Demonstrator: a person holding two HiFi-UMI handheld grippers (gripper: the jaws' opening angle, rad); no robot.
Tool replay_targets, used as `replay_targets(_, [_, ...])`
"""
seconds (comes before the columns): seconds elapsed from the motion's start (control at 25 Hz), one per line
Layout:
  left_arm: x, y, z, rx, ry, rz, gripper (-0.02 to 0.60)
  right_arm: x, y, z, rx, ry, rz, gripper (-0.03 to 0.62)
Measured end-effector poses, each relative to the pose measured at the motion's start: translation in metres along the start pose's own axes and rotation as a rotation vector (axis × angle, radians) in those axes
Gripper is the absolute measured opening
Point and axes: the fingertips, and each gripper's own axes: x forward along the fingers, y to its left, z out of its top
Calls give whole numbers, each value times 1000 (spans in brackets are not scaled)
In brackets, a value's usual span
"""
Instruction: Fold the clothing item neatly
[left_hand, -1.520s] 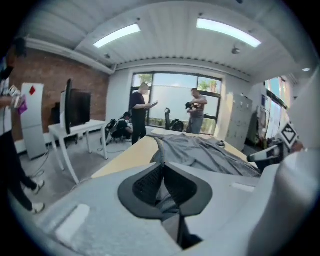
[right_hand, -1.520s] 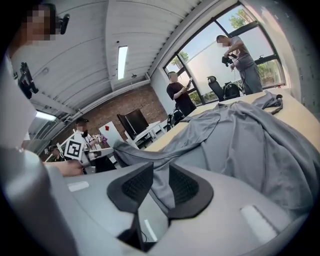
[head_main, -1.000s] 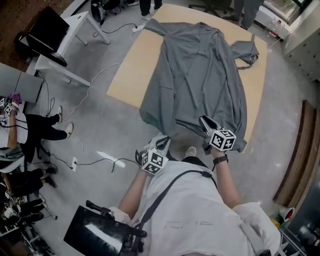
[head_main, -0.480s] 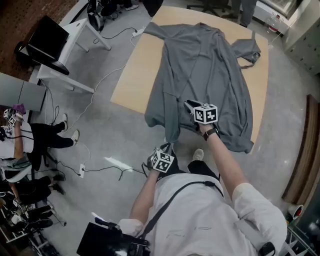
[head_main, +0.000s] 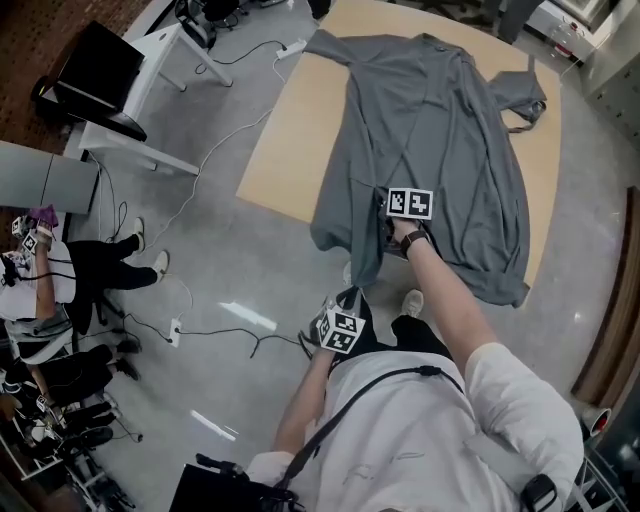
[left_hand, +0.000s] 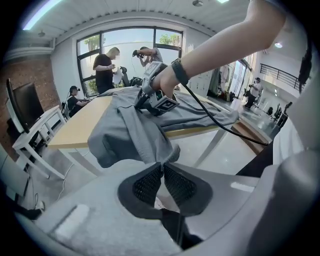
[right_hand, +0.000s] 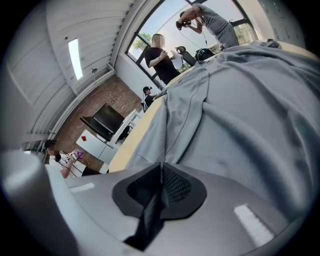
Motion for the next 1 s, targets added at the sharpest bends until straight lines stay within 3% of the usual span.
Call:
replay_targets(0.2, [-10, 8, -4, 16, -3, 14, 23, -25, -1, 7, -21, -55, 20, 8])
replay_targets(0.36, [-20, -3, 0, 111, -6, 7, 22, -79, 7, 33, -3, -212, 69, 8])
replay_targets(0.48, [-16, -17, -2, 201, 13, -16, 23, -111, -2, 42, -22, -283, 36, 6])
replay_targets(0.56, [-3, -26, -12, 219, 51, -41, 23, -110, -19, 32, -30, -255, -5, 8])
replay_targets(0.64, [15, -34, -29, 204, 113, -80, 41, -95, -41, 15, -32, -183, -59, 11])
replay_targets(0.72, [28, -39, -43, 169, 170, -117, 121, -87, -55, 3, -33, -137, -104, 54])
replay_targets(0.76, [31, -39, -44, 151, 180, -123, 124, -91, -57, 1, -35, -144, -105, 77])
replay_targets(1.0, [23, -24, 5, 101, 72, -71, 124, -163, -52, -16, -47, -248, -10, 72])
